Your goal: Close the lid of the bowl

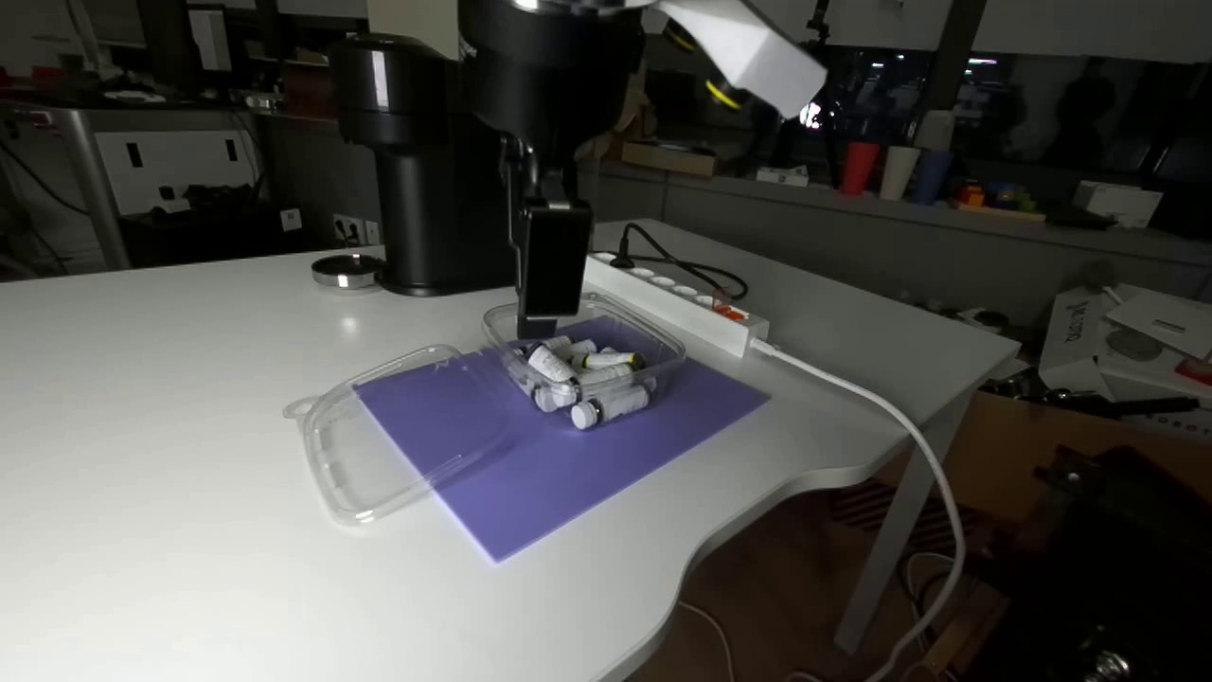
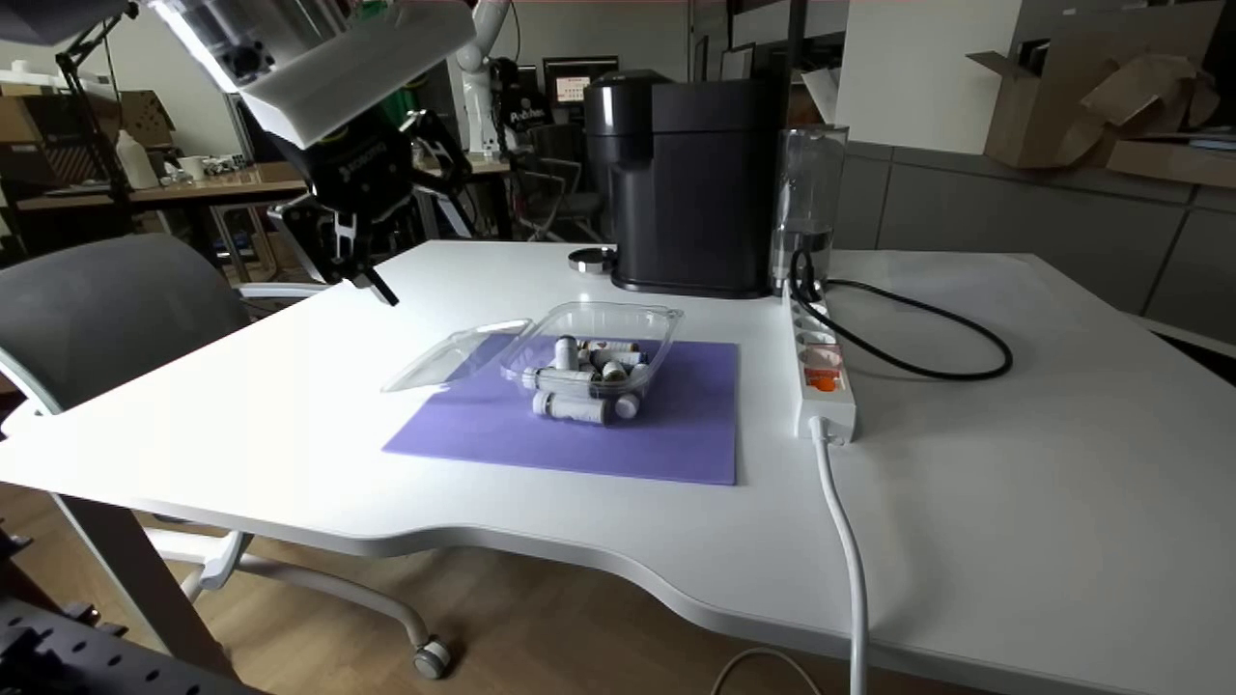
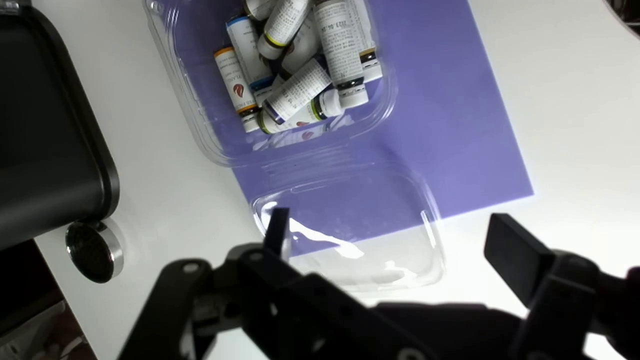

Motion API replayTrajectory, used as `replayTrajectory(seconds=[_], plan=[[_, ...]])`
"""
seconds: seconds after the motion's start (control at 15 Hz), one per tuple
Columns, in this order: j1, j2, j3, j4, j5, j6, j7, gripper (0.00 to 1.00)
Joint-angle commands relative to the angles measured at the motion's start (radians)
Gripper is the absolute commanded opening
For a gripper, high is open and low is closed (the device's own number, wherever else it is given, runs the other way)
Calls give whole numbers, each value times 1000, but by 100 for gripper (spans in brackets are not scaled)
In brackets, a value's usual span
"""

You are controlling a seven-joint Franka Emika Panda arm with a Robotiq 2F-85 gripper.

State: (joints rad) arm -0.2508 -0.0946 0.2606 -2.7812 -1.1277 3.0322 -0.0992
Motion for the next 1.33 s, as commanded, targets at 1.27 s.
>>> replayTrajectory(seconds=[1.27], plan=[[71, 290, 39, 205, -576, -228, 322, 100]])
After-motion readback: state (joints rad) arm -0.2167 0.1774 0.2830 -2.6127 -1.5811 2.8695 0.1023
